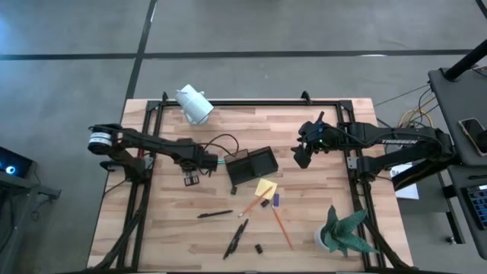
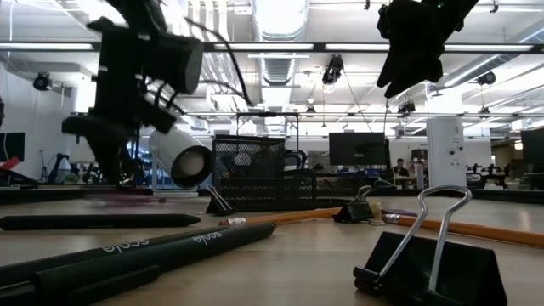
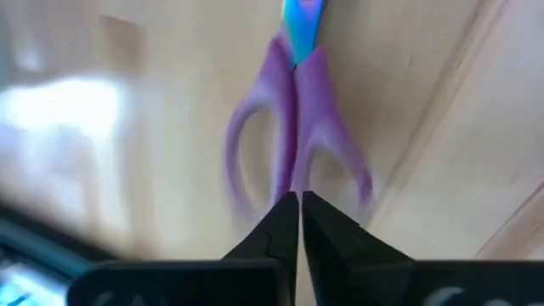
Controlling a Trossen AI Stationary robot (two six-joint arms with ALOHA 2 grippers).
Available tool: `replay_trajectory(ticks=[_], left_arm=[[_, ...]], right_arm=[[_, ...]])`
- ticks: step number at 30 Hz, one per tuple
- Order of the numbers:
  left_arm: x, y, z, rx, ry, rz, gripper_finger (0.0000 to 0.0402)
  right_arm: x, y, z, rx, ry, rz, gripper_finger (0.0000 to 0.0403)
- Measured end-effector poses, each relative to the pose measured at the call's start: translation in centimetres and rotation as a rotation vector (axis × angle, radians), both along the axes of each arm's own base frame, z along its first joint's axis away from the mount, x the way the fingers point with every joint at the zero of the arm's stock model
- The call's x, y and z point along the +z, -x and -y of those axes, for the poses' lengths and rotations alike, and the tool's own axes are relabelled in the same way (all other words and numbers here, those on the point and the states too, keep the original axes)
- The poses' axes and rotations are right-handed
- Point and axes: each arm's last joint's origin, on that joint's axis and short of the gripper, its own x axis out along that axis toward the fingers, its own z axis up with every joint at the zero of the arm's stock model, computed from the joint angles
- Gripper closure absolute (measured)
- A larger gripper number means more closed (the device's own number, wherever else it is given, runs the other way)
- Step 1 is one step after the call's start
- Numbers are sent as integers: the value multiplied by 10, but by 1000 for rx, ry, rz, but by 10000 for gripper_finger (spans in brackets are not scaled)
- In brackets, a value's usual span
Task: Pick and place office supplies into organizer
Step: Put the purple scissors into the black desk organizer
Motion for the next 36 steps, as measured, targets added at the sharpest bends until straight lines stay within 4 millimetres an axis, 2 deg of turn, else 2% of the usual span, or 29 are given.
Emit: replay_trajectory(ticks=[6,10,13,18,21,24,29,32,36], left_arm=[[45,-4,5,-31,-95,-12,397],[55,-5,4,19,-93,57,398],[48,-5,1,155,68,138,399],[39,5,-2,253,130,225,398],[33,12,-5,225,166,168,371],[23,15,-6,190,162,109,327],[-1,7,-13,225,149,-5,261],[-12,-1,-16,222,108,-24,241],[-21,-10,-19,187,57,1,238]], right_arm=[[1,0,1,-29,40,5,182],[1,-1,1,-5,56,-1,182],[1,-1,1,39,69,-13,182],[1,-1,0,61,76,-19,181],[1,0,0,71,78,-24,181],[0,-1,0,87,79,-28,181],[-1,0,0,103,88,-50,181],[-2,2,0,102,99,-77,181],[-2,3,1,77,125,-88,181]])
